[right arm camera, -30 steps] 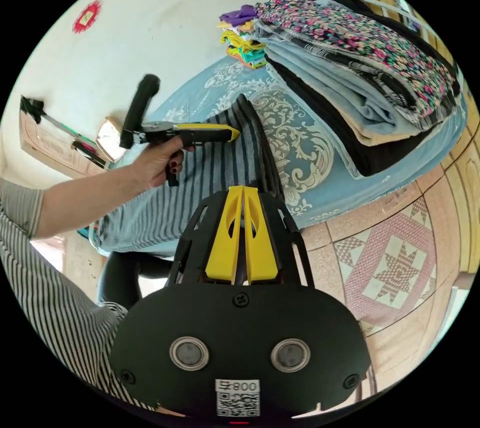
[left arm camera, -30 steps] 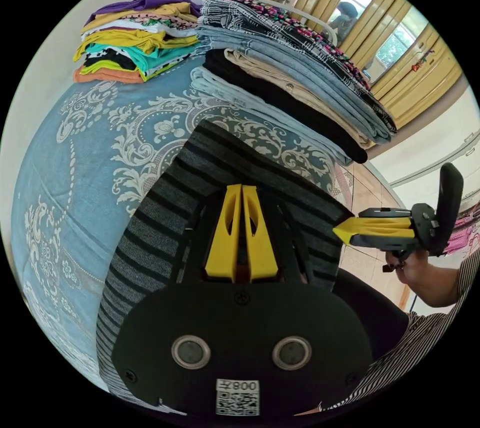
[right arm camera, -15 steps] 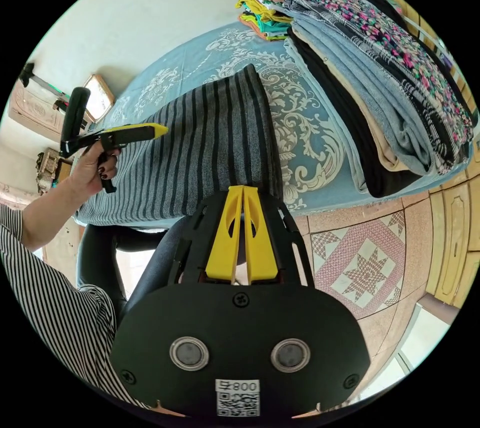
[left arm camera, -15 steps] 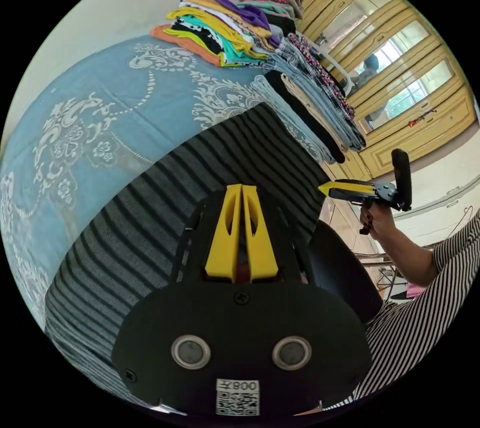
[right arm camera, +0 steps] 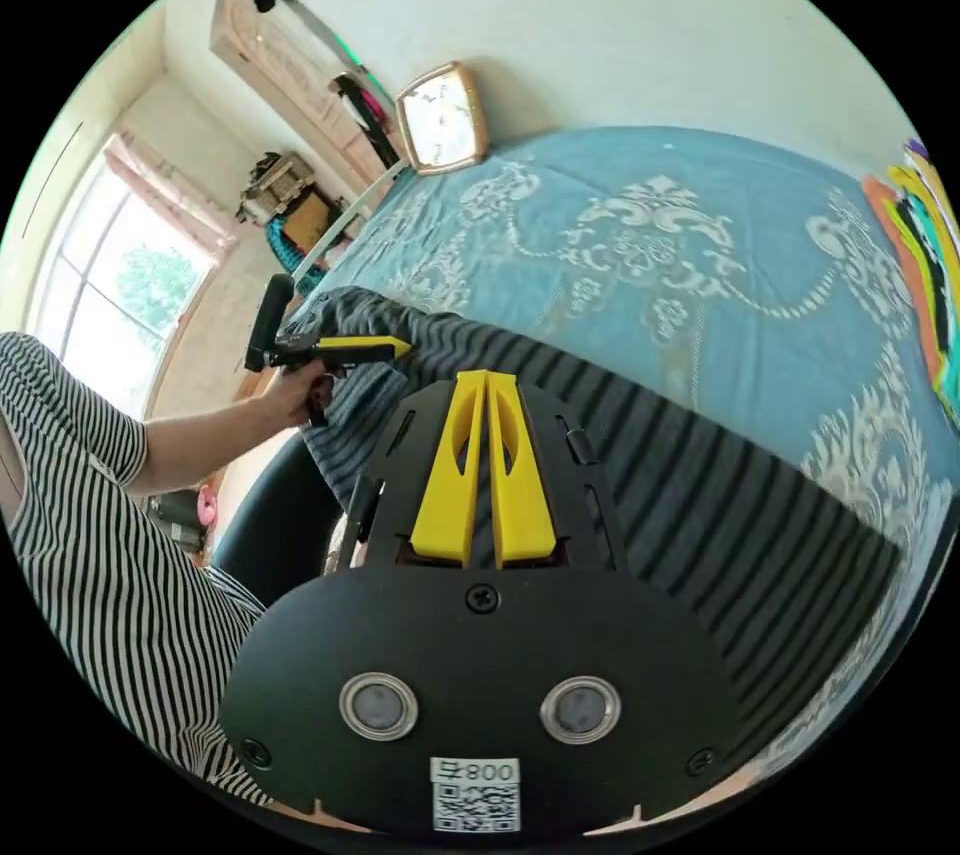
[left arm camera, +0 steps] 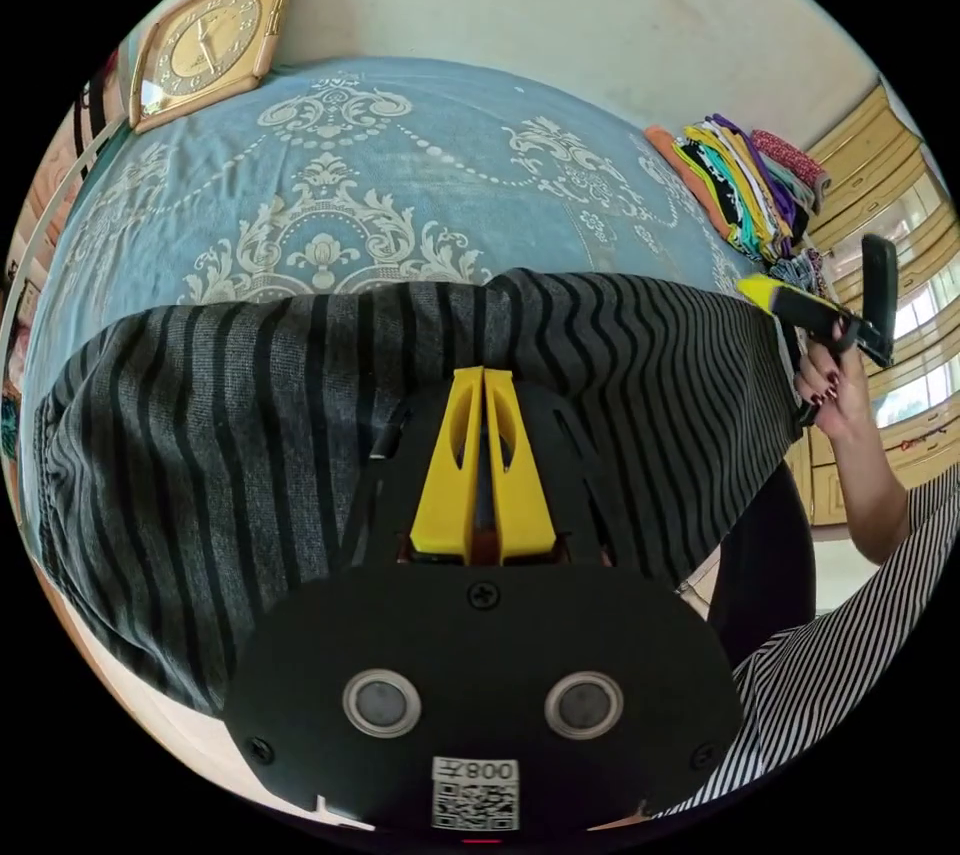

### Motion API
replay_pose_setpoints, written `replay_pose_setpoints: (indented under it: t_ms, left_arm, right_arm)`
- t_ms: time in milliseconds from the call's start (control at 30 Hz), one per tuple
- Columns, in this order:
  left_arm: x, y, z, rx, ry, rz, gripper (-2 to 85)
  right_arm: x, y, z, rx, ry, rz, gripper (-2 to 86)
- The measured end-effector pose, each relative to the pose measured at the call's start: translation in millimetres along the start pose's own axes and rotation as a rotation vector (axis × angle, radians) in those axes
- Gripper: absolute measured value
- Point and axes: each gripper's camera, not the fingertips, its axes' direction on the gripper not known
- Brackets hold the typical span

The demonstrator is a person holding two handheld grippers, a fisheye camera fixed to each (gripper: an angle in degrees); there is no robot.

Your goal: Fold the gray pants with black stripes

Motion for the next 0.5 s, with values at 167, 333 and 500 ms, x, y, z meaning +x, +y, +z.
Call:
replay_pose_setpoints:
  t_ms: [167,333,500]
  left_arm:
    - [-34,29,-12,0.006,0.043,0.028,0.3]
    - [-65,35,-30,-0.015,0.084,0.051,0.9]
    - [-99,17,-71,0.101,0.075,0.116,4.8]
  right_arm:
    - [-4,-67,114,-0.151,-0.099,-0.134,0.2]
    - [-6,-43,197,-0.249,-0.061,-0.159,0.2]
    - [-3,-17,217,-0.181,-0.052,-0.177,0.2]
